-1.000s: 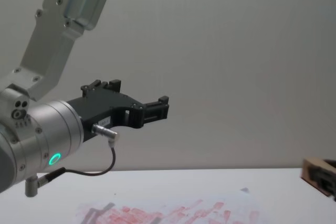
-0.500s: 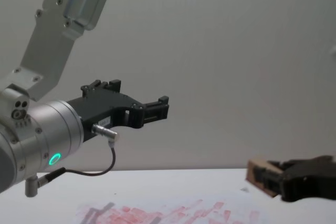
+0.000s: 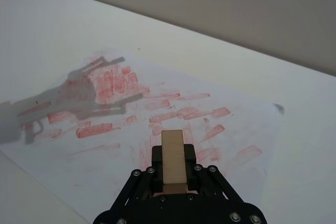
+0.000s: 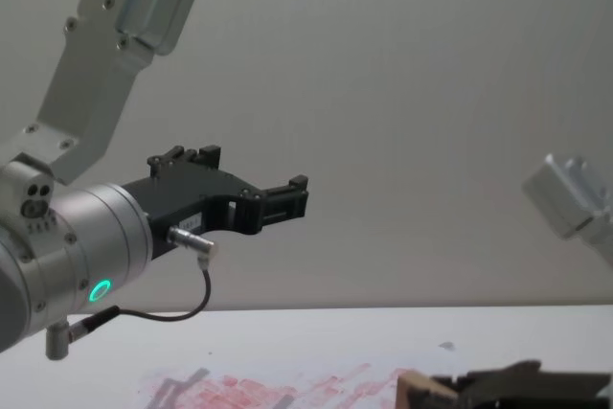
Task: Use the one hand to pick up the stamp and affix it onto the A4 paper.
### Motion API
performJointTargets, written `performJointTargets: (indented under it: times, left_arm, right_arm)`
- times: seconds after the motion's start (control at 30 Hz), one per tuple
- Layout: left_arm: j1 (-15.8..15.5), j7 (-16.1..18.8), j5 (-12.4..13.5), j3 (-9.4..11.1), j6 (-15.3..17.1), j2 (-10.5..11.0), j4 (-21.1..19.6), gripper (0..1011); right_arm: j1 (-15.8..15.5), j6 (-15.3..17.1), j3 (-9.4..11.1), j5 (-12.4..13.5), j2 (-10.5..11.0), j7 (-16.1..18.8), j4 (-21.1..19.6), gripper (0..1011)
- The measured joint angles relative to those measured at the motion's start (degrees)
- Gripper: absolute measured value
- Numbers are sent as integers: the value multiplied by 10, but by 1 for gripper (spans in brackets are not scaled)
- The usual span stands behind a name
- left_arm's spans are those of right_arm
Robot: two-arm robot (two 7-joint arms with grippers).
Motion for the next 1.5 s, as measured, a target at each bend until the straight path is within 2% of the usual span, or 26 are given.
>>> performJointTargets:
  times: [0.4, 0.8, 1.1, 1.5]
  left_arm:
    - [0, 0, 0, 0, 0, 0, 0, 1001]
    - [0, 0, 0, 0, 0, 0, 0, 1001]
    - [0, 0, 0, 0, 0, 0, 0, 1001]
    - [0, 0, 0, 0, 0, 0, 0, 1001]
  right_arm:
    - [14, -3, -12, -19, -10, 15, 37, 217]
    - [20, -35, -19, -43, -11, 14, 40, 217]
    - [19, -63, -10, -34, -2, -9, -3, 217]
    - [-7, -72, 16, 11, 24, -75, -83, 217]
